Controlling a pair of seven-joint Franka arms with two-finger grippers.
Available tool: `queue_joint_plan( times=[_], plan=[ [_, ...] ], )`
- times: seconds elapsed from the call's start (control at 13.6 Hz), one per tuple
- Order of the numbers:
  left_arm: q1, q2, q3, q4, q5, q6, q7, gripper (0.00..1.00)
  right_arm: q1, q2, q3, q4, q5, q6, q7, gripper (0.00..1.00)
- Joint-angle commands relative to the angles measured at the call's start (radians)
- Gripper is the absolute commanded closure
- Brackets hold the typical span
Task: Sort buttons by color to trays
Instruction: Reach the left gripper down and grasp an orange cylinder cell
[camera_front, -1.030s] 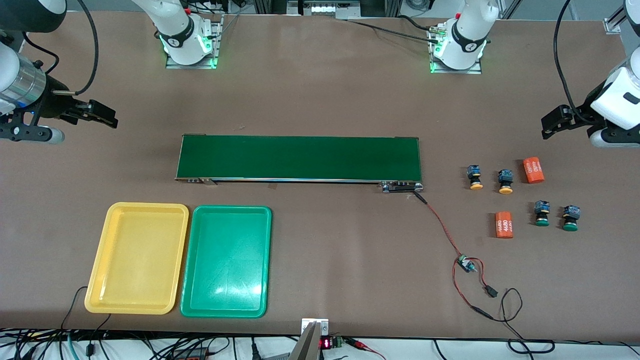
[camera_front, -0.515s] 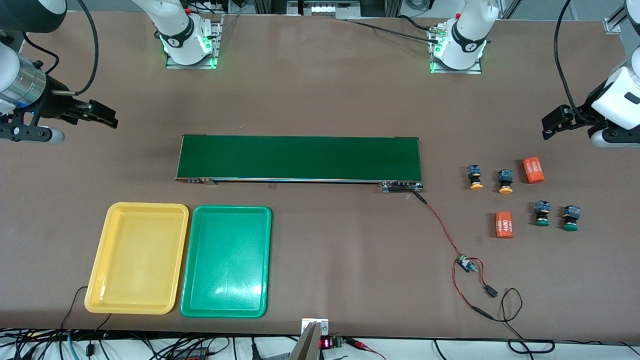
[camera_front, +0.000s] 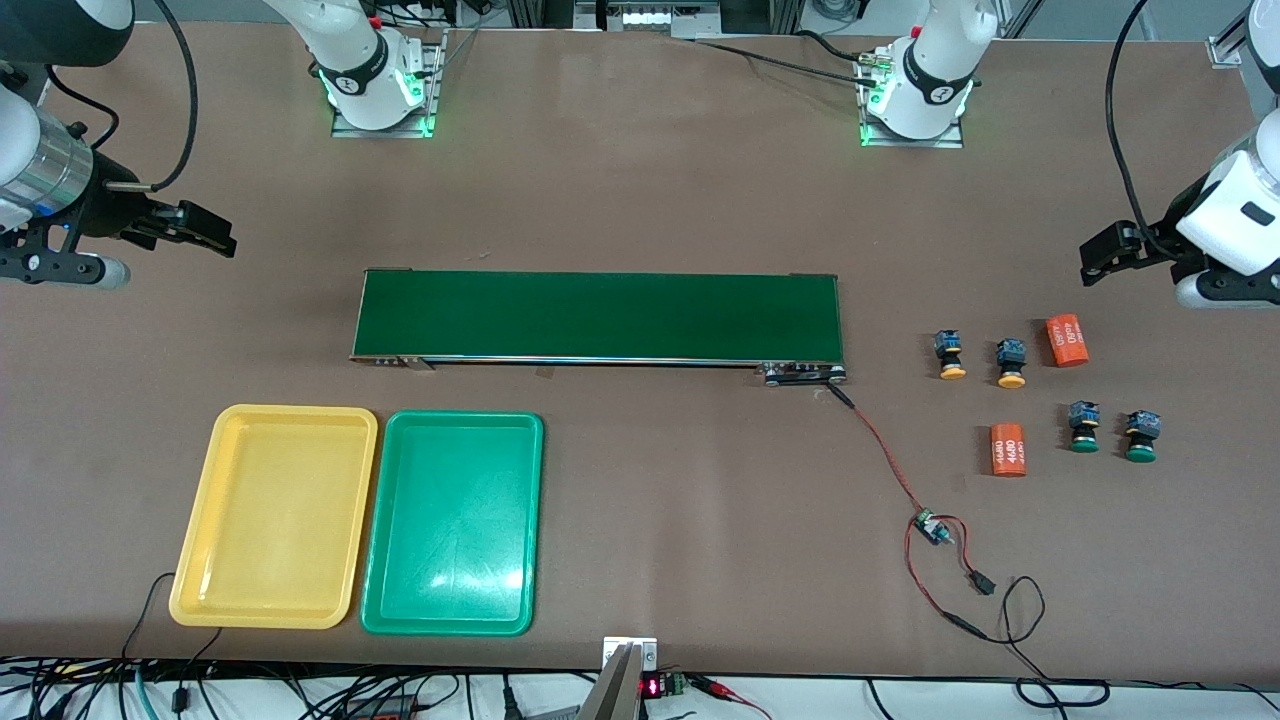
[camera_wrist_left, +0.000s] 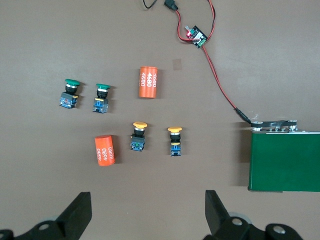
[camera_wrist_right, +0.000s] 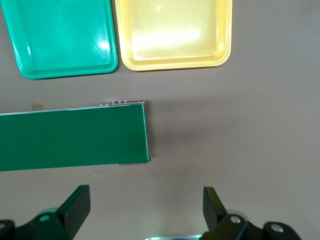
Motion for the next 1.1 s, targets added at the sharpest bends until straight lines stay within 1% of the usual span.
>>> queue_joint_plan(
  times=[0.0,0.22,0.29,0.51,0.88,1.03],
  plan=[
    [-0.003,0.057,0.006,0.039,-0.004,-0.029,0.003,0.0,0.003,0.003,0.001,0.012,0.01,-0.002,0.013,0.0],
    [0.025,0.12,0.016,0.039,0.004,-0.015,0.032,0.0,0.003,0.005,0.002,0.012,0.011,0.004,0.013,0.0],
    [0.028,0.157,0.016,0.039,0.005,0.003,0.032,0.0,0.003,0.005,0.002,0.01,0.011,0.009,0.013,0.0],
    [0.031,0.249,0.016,0.036,0.007,0.131,0.042,0.0,0.003,0.005,0.002,0.01,0.011,0.01,0.013,0.0],
    [0.04,0.375,0.016,0.02,0.007,0.281,0.062,0.0,0.003,0.005,0.002,0.01,0.013,0.009,0.013,0.0],
    [0.066,0.426,0.015,0.013,0.008,0.352,0.095,0.0,0.003,0.005,0.002,0.01,0.011,0.01,0.013,0.0]
  ],
)
